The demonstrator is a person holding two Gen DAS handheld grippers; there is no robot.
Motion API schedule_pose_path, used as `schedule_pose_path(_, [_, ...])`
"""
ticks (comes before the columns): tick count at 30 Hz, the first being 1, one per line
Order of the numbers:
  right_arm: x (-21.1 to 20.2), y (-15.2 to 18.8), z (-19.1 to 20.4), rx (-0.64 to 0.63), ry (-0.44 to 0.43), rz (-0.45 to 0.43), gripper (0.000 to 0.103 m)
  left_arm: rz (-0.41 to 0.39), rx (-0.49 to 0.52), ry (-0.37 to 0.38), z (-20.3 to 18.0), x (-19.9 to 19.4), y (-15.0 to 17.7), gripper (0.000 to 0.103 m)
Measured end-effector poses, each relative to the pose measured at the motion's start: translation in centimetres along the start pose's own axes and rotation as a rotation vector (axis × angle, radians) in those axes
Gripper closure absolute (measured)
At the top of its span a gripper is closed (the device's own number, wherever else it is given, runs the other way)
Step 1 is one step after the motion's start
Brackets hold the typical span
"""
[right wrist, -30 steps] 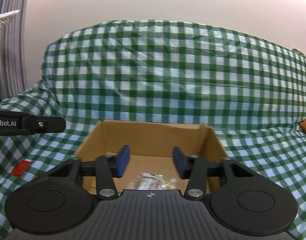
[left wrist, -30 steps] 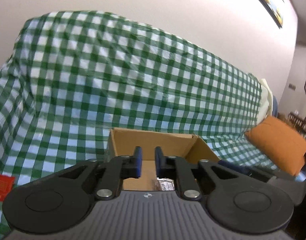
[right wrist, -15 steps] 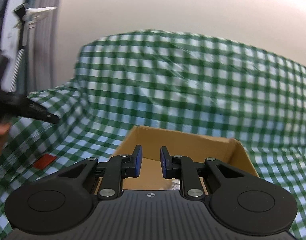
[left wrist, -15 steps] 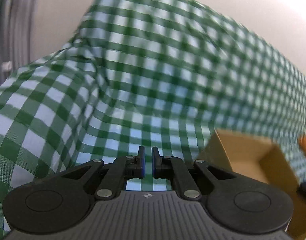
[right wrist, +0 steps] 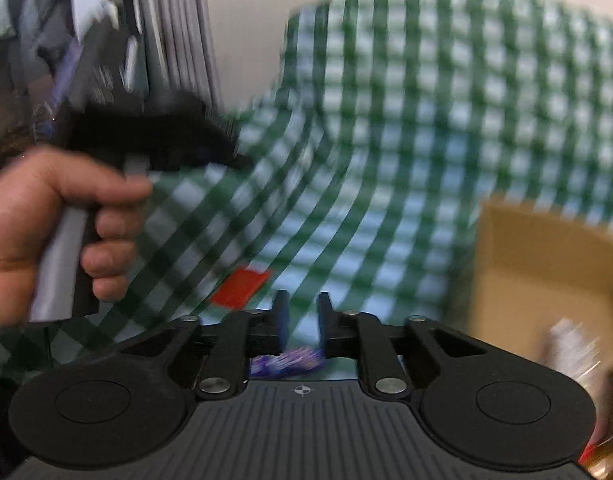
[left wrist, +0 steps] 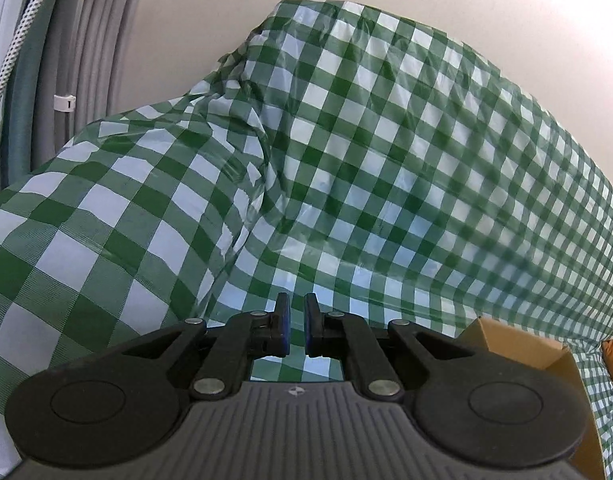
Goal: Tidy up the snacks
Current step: 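Move both tools back toward the remaining snacks on the cloth, then grasp the red square packet with the left tool while the right tool grasps the purple candy bar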
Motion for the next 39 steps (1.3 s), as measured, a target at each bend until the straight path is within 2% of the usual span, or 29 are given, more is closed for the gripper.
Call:
schedule_pose_path(1, [1.6,0.3,0.6,0.028,-0.001,0.048,0.063,0.002,0.004,-0.001,0.1,0.1,0.0,0.097])
schedule_pose_path(2, [3.0,0.5,1.0,0.055,0.005,0.08,0.055,0.004,0.007,-0.001,0.3,0.0,0.0,0.097])
schedule_pose_path(6, [7.9,2.2,2.0,0.203,0.049,0.206,0.04,0.003,0.007,0.001,0.5,0.0,-0.1,0.097])
schedule_pose_path(7, [9.2,2.5,2.0,0.246,0.07,0.249,0.03,0.002,0.003,0.002,0.6,0.0,-0.1,0.097])
schedule_pose_path(8, [10.2,2.8,2.0,0.278,0.087,0.286,0.025,0.003,0.0,0.005,0.7,0.0,-0.1,0.097])
schedule_pose_path(10, [11.8,3.2,2.0,0.349,0.113,0.332,0.024,0.008,-0.004,0.007,0.8,-0.1,-0.1,0.097])
schedule_pose_path(12, [12.5,3.1,2.1,0.388,0.139,0.325,0.017,0.012,0.002,0.009,0.8,-0.1,-0.1,0.097])
schedule_pose_path(13, [12.7,2.9,2.3,0.385,0.153,0.322,0.014,0.013,0.004,0.006,0.8,-0.1,0.0,0.097])
schedule_pose_path(16, [13.9,2.4,3.4,0.355,0.21,0.335,0.014,0.023,0.008,0.006,0.8,0.1,0.0,0.097])
schedule_pose_path(18, [14.1,2.3,3.8,0.315,0.261,0.333,0.024,0.026,0.008,0.003,0.7,0.1,0.1,0.097])
schedule_pose_path(19, [14.0,2.3,4.1,0.286,0.291,0.328,0.035,0.026,0.007,0.002,0.7,0.1,0.2,0.097])
schedule_pose_path(20, [14.0,2.3,4.2,0.265,0.31,0.318,0.053,0.027,0.008,0.001,0.7,0.1,0.2,0.097])
schedule_pose_path(21, [13.4,2.5,4.0,0.253,0.313,0.301,0.065,0.028,0.009,0.0,0.8,0.1,0.2,0.097])
schedule_pose_path(22, [12.9,2.7,3.8,0.244,0.301,0.291,0.093,0.029,0.008,0.0,0.8,0.1,0.2,0.097])
schedule_pose_path(23, [12.5,2.8,3.3,0.243,0.289,0.291,0.103,0.029,0.005,-0.001,0.9,0.1,0.2,0.097])
schedule_pose_path(27, [10.1,3.2,1.4,0.251,0.231,0.267,0.103,0.039,-0.029,-0.005,1.8,0.3,0.1,0.097])
schedule_pose_path(34, [5.2,3.3,0.1,0.12,0.096,0.225,0.102,0.096,-0.105,-0.004,3.3,1.4,0.2,0.097])
schedule_pose_path(35, [5.1,3.2,0.7,0.081,0.094,0.212,0.1,0.093,-0.105,-0.009,3.3,1.4,0.2,0.097])
schedule_pose_path(36, [5.4,3.0,1.2,0.046,0.108,0.198,0.093,0.091,-0.1,-0.021,3.2,1.5,0.2,0.097])
schedule_pose_path(37, [6.0,2.8,1.8,0.015,0.127,0.179,0.062,0.092,-0.097,-0.029,3.1,1.6,0.3,0.097])
schedule_pose_path(38, [6.5,2.4,2.3,0.006,0.141,0.163,0.024,0.096,-0.094,-0.037,3.0,1.7,0.4,0.097])
schedule_pose_path(39, [7.4,2.1,2.4,0.007,0.15,0.145,0.013,0.101,-0.091,-0.044,3.0,1.9,0.5,0.097])
Point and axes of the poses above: each gripper's, at about its wrist camera, not at the fingertips, and x roughly the way its jaws point, z to its left, y to its underside, the point moved 1 cm from there along x, roughly the way its jaws point, and after that the axes turned 3 degrees about z, right-handed, at the moved point
